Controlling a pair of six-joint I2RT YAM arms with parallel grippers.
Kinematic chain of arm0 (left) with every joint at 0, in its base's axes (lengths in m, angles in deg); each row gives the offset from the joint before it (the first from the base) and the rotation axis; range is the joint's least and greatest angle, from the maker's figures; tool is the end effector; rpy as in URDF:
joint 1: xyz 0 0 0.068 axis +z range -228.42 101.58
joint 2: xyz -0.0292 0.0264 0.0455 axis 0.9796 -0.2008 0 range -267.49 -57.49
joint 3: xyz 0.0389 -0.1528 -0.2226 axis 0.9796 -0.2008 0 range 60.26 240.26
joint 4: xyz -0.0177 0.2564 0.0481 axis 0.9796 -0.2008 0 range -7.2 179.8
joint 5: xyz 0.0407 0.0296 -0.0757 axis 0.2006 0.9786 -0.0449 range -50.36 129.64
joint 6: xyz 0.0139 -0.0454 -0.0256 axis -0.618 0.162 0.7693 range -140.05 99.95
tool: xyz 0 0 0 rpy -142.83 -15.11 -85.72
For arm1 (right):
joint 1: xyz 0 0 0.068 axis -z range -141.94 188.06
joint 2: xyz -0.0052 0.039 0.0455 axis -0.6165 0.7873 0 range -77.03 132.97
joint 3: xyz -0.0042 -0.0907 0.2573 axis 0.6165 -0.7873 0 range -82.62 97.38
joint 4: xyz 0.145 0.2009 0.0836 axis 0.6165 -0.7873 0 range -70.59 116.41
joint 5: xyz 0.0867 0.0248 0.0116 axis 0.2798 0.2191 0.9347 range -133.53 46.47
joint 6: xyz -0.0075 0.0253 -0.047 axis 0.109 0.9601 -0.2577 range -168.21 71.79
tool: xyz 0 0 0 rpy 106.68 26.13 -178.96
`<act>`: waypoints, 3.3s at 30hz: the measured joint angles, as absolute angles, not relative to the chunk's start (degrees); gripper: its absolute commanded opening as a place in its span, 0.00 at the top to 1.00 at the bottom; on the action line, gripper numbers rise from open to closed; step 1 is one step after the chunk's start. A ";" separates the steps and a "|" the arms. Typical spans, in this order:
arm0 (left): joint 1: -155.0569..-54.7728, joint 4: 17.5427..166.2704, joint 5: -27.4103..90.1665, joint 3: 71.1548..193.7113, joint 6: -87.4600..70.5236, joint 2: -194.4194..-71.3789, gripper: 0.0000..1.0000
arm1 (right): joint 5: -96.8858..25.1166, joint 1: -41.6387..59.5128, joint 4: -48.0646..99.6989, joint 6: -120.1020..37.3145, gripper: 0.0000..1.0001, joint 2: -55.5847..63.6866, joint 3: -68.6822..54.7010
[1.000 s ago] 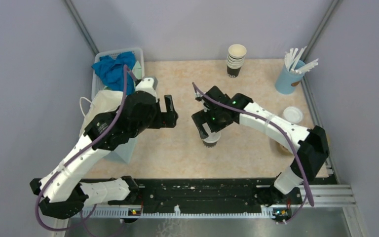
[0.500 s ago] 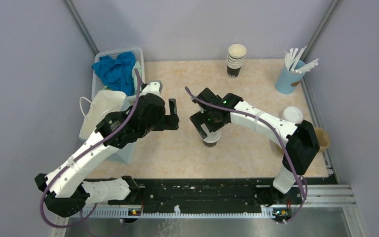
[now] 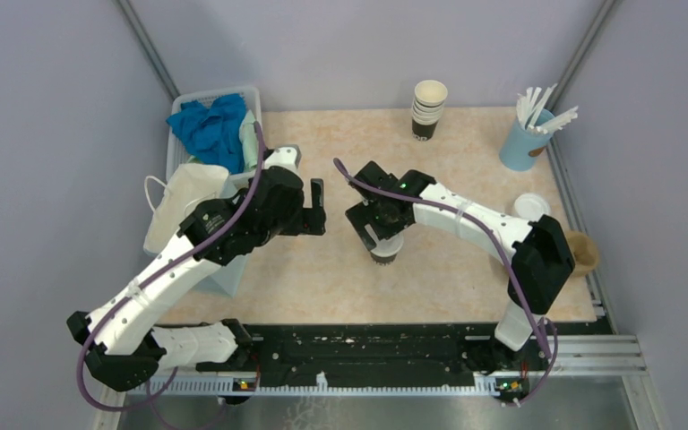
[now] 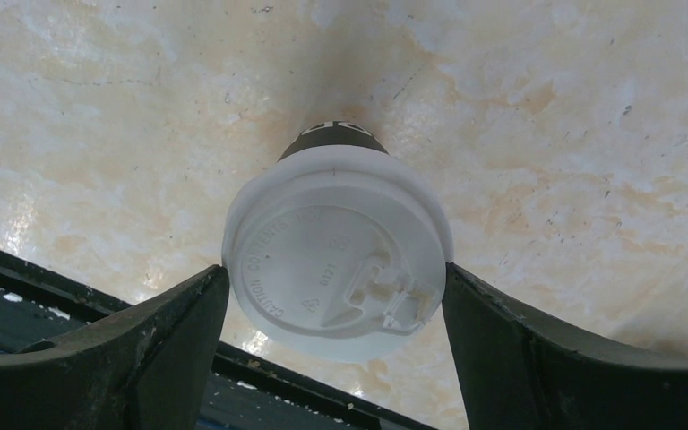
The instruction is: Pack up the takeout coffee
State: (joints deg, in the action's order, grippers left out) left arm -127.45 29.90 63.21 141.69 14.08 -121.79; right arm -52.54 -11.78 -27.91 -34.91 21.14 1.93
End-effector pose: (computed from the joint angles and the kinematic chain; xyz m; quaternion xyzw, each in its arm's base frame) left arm 0.1421 -0.1419 0.4085 0.0352 0.9000 -0.1202 0.4175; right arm 0.2305 0.2645 0.2744 -0.2925 0.9339 0.0342 0.2029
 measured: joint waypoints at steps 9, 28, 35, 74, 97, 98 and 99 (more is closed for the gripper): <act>-127.10 30.08 62.58 141.69 13.19 -121.79 0.02 | -55.99 -11.41 -26.25 -31.48 0.25 20.73 1.25; -125.90 31.83 60.26 144.16 9.89 -125.76 0.02 | -57.37 27.76 -9.79 -30.82 0.16 11.46 -12.54; -125.44 32.92 58.82 145.78 8.42 -128.15 0.02 | -57.72 29.73 -9.47 -34.03 0.01 11.48 -12.93; -124.98 34.78 46.45 142.59 15.74 -123.29 0.02 | -55.56 40.39 -22.80 -29.05 0.12 -1.94 -12.50; -124.96 38.38 30.93 140.62 22.63 -128.45 0.02 | -70.33 57.86 -34.12 13.44 0.52 9.84 -16.67; -124.96 38.36 30.84 140.62 22.72 -128.89 0.02 | -70.22 57.86 -34.01 13.94 0.52 9.84 -16.74; -124.96 38.38 30.84 140.62 22.82 -129.19 0.02 | -70.22 57.86 -34.01 14.20 0.53 9.84 -16.78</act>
